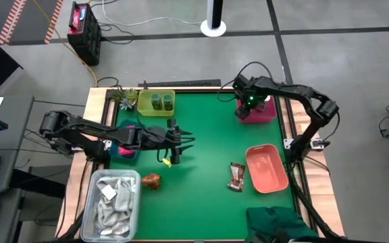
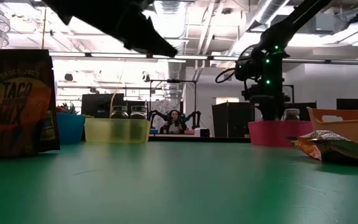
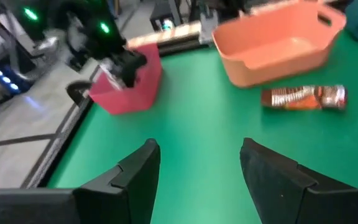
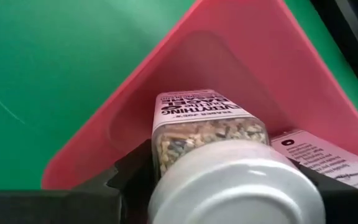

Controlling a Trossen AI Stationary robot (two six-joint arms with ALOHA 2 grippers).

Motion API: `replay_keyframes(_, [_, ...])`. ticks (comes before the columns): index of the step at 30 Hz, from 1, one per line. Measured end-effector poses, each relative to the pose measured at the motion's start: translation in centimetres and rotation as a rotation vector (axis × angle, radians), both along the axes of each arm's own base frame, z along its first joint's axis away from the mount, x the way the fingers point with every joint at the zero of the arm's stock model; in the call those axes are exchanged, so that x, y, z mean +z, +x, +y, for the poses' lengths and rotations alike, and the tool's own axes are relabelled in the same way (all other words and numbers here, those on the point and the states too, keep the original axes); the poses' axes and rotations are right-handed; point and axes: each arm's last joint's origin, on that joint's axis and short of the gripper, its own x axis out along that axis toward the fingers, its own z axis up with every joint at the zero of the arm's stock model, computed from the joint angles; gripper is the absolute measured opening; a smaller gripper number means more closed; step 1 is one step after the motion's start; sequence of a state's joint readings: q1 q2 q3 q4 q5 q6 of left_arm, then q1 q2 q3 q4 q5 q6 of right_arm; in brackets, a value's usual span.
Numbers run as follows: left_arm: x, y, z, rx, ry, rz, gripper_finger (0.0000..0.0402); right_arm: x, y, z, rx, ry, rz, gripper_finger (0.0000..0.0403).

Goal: Sort spices by type
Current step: Adjust the white seasoning bottle into the red bin

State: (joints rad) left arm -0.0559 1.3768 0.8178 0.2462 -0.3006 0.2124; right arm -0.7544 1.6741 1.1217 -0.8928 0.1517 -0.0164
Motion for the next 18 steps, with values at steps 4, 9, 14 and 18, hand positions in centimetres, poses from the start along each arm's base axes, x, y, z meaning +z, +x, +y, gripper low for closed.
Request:
replay_keyframes(4, [1.9,-1.7,0.1,0.006,-0.020,-0.036,0.0210,0.8,-0.2,0.2,0.017,-0.020,-0.013,0.0257])
replay_keyframes(9, [4.2,-4.3,0.4,0.083,-0.050,-0.075,0.0213,4.0,-0.9,0.8,0.019,-0.075,-0.057,0.0258])
replay_keyframes(14, [3.7,-5.6,0.5,0.124,-0.100,0.017,0.0234,7.8,-1.9,2.0,0.006,-0.206,-0.119,0.0259])
replay_keyframes(18, [2.5,-5.9,0.5,0.138,-0.160,0.127,0.0257,10.7,-2.0,3.8,0.049,-0.332,-0.223,0.0259])
